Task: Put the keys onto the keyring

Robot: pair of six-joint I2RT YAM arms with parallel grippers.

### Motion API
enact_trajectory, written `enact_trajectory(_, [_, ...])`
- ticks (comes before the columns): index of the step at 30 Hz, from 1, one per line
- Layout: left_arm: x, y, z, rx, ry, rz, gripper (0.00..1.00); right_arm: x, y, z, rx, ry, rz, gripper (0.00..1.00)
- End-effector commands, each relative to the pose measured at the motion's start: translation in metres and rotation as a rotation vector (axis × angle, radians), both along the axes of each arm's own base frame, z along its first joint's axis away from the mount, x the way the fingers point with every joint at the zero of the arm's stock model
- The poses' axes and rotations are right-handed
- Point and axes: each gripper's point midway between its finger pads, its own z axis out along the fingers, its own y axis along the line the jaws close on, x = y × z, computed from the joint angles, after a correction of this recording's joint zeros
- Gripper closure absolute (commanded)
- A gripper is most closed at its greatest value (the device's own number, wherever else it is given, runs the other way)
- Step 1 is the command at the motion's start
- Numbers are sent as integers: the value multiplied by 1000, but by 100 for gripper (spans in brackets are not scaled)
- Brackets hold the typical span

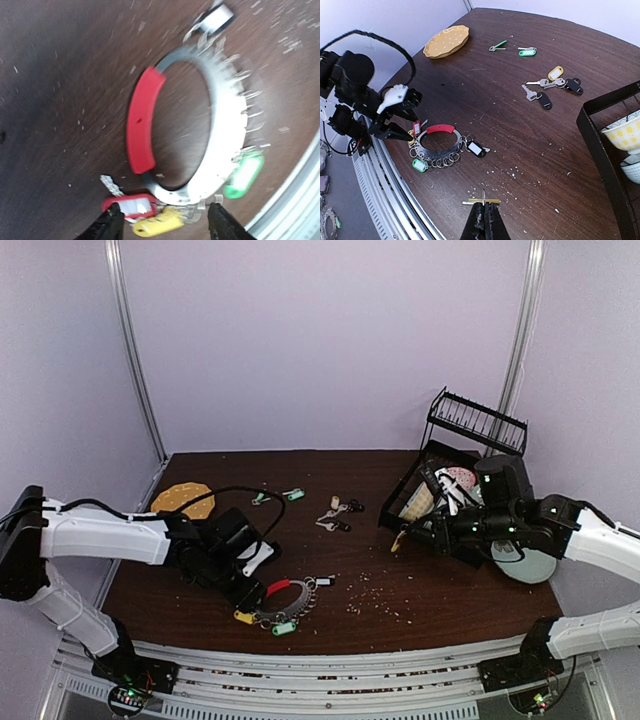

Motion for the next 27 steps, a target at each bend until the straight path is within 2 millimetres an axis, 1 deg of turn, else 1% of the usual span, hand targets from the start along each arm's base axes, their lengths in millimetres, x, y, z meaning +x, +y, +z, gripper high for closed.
enact_trajectory(1, [-5,-44,58,-233,-160,-29,34,-11,18,-10,-14,25,89,100])
enact_trajectory(2, [-8,-53,66,-259,-182,-60,33,-14,22,-9,-13,19,105,100])
enact_trajectory(4, [-10,-70,72,-273,-214,-120,33,-19,29,-11,-20,20,135,100])
enact_trajectory(6, [-9,-88,70,-239,-239,-200,38,-24,32,-8,-17,17,158,100])
enact_trajectory(8, [-10,-109,63,-188,-269,-312,46,-28,32,-3,-3,14,177,100])
enact_trajectory(9, [-10,-118,57,-160,-279,-377,49,-30,32,0,2,14,183,100])
enact_trajectory(10, [-8,-127,56,-145,-296,-427,51,-30,30,0,-1,12,182,100])
enact_trajectory(11, [-7,-131,49,-118,-304,-472,52,-30,28,0,-10,9,178,100])
enact_trajectory(14, [1,-136,36,-39,-339,-575,53,-28,25,-3,-39,14,163,100])
enact_trajectory(16, [6,-138,28,4,-351,-623,49,-27,26,-4,-38,19,161,100])
enact_trajectory(18, [15,-134,15,60,-339,-625,46,-25,27,-5,-32,26,156,100])
enact_trajectory(20, [21,-128,6,96,-325,-621,47,-24,29,-6,-31,34,152,100])
enact_trajectory(22, [20,-123,-2,115,-312,-629,52,-23,29,-8,-32,44,148,100])
enact_trajectory(24, [13,-120,-7,105,-286,-643,57,-24,29,-10,-31,53,141,100])
enact_trajectory(27, [6,-116,-11,90,-255,-637,61,-23,28,-10,-26,62,128,100])
